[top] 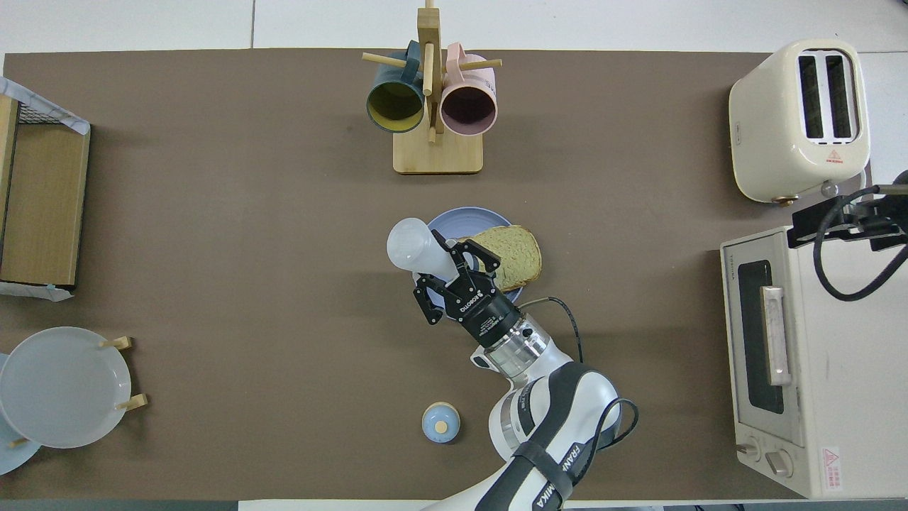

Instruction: Put bread on plate and add seasoning

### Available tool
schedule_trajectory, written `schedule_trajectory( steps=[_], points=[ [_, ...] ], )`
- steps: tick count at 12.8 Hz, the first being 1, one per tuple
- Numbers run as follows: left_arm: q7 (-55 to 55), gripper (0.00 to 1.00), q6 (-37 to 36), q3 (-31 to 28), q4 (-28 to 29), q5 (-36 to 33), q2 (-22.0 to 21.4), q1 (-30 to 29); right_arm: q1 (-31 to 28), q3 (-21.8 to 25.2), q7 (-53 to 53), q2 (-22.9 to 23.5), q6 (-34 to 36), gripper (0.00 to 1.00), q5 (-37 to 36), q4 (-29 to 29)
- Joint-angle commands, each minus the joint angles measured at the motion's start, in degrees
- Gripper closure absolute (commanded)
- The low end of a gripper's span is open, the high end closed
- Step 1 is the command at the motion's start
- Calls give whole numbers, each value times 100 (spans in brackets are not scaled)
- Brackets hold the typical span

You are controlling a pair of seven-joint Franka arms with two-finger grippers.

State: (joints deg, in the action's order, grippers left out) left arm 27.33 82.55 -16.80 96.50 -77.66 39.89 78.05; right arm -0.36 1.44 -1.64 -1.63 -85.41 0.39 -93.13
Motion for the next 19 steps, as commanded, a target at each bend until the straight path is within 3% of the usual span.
schedule_trajectory(
  steps=[1, 4, 7, 14, 19],
  points=[
    [36, 100, 129, -60, 35, 50, -70, -245, -52, -21, 41, -66, -11, 0, 84, -64],
    [27, 100, 340, -78, -26, -30, -43, -650, -52, -30, 41, -66, -19, 0, 84, -64],
    [36, 100, 305, -69, -228, -12, -8, -669, -52, -30, 41, -66, -19, 0, 84, -64],
    [36, 100, 68, -34, -430, 498, -17, -9, -52, -30, 41, -66, -11, 0, 84, -64],
    [1, 100, 173, -43, -413, 576, 27, -457, -52, -30, 41, -66, -19, 0, 84, -56]
  ],
)
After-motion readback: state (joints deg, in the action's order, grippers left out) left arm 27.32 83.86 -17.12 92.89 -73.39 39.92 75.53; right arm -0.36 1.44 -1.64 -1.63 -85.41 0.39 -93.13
